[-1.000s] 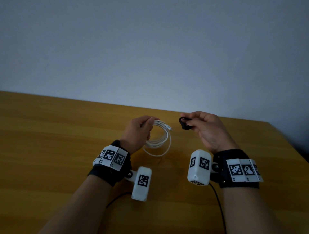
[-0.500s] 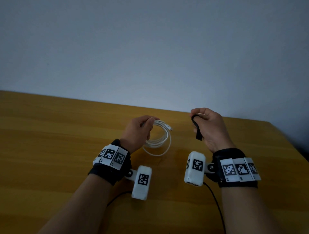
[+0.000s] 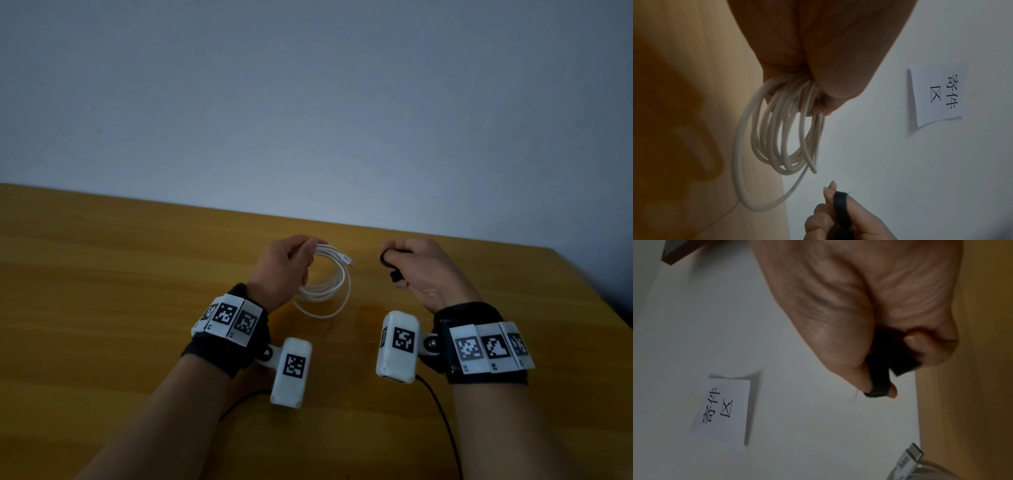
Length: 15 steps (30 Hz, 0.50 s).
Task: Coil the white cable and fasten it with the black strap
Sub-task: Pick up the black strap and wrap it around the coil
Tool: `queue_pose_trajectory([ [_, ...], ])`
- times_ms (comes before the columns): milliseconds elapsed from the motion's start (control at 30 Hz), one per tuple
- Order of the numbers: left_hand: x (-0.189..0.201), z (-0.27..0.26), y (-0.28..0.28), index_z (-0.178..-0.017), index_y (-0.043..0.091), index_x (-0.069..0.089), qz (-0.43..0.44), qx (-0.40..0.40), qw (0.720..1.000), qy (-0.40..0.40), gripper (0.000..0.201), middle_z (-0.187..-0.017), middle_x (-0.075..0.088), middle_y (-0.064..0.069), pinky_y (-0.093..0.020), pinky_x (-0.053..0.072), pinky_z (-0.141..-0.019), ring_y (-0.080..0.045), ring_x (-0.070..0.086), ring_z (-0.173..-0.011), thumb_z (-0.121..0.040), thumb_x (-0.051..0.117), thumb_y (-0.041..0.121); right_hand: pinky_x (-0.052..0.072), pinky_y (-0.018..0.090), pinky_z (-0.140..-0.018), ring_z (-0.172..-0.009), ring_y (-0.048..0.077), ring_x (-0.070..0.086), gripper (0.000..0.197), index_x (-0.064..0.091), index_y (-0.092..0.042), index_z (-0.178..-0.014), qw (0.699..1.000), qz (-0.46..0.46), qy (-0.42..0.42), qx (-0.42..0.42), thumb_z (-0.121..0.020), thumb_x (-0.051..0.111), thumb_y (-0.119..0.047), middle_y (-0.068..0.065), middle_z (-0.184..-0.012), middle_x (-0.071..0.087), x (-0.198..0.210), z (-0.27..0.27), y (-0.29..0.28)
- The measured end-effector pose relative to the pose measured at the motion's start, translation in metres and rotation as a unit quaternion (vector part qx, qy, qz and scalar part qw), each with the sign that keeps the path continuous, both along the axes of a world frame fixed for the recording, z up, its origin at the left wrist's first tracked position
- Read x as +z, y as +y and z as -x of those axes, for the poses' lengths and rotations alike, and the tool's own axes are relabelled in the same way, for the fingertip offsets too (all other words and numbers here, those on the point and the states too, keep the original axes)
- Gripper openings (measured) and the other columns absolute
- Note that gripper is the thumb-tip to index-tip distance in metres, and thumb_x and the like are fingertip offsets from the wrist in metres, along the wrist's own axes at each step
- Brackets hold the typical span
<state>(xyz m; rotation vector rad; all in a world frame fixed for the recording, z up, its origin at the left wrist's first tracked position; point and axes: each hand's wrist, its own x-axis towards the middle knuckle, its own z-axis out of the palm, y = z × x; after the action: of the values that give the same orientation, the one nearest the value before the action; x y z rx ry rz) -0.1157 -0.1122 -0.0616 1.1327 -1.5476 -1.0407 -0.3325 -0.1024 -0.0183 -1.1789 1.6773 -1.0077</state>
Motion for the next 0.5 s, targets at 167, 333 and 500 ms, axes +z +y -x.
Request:
queue_pose_trajectory([
  [167,-0.0002,-0.0004,-0.0001,-0.11,0.015,0.071,-0.002,0.001,1.0,0.006,0.028,-0.067,0.048,0.0,-0.037,0.042,-0.06,-0.014,0.044,-0.054,-0.104,0.046,0.024,0.045,0.029,-0.06,-0.064,0.013,0.049,0.033,0.069,-0.019,-0.089,0.999,0.016,0.014,-0.025,-0.068,0.094,-0.025,-0.002,-0.078,0.058,0.0023,-0.0015,0.0038],
  [333,0.0004,0.0001,0.0007,-0.109,0.016,0.07,0.004,-0.003,1.0,-0.001,0.027,-0.068,0.049,-0.001,-0.036,0.043,-0.06,-0.013,0.045,-0.053,-0.104,0.045,0.025,0.044,0.031,-0.064,-0.069,0.017,0.048,0.02,0.06,-0.019,-0.082,0.997,0.002,0.075,0.019,-0.085,0.078,-0.028,0.002,-0.074,0.049,0.0055,-0.0049,0.0051],
  [500,0.0008,0.0008,0.0019,-0.107,0.02,0.07,0.005,-0.007,1.0,-0.005,0.025,-0.07,0.05,-0.002,-0.037,0.044,-0.061,-0.017,0.047,-0.056,-0.104,0.046,0.025,0.034,0.027,-0.047,-0.044,0.009,0.037,0.029,0.042,-0.018,-0.097,0.991,-0.023,0.098,0.087,-0.089,0.065,-0.035,-0.008,-0.053,0.036,0.0043,-0.0098,0.0056],
])
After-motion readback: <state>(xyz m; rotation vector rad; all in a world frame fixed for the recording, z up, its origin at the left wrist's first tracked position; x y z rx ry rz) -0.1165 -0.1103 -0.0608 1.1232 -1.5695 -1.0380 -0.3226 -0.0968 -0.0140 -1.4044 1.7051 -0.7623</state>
